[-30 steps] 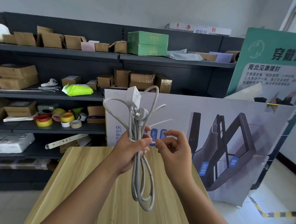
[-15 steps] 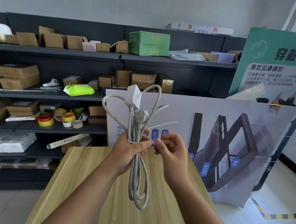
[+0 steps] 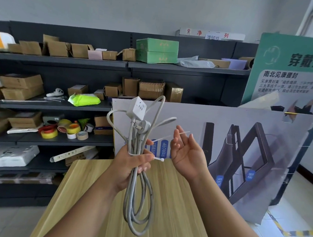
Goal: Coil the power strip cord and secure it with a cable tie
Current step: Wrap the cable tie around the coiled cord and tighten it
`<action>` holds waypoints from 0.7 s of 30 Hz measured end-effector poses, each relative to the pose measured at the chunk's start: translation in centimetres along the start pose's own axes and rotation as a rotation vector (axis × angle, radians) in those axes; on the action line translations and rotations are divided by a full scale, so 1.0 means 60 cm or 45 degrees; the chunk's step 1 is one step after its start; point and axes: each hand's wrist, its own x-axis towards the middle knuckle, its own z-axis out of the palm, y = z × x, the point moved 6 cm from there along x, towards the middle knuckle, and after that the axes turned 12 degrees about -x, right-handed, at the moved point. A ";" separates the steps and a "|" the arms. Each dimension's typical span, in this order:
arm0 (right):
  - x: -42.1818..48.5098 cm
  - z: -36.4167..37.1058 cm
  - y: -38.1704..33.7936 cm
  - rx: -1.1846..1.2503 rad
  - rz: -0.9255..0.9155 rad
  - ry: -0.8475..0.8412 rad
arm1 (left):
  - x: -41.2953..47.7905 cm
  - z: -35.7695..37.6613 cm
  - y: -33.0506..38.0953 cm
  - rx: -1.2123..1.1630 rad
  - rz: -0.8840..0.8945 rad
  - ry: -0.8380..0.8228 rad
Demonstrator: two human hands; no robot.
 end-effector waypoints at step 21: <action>-0.075 0.078 0.040 -0.630 -0.213 0.099 | 0.009 -0.004 0.010 0.068 0.092 0.212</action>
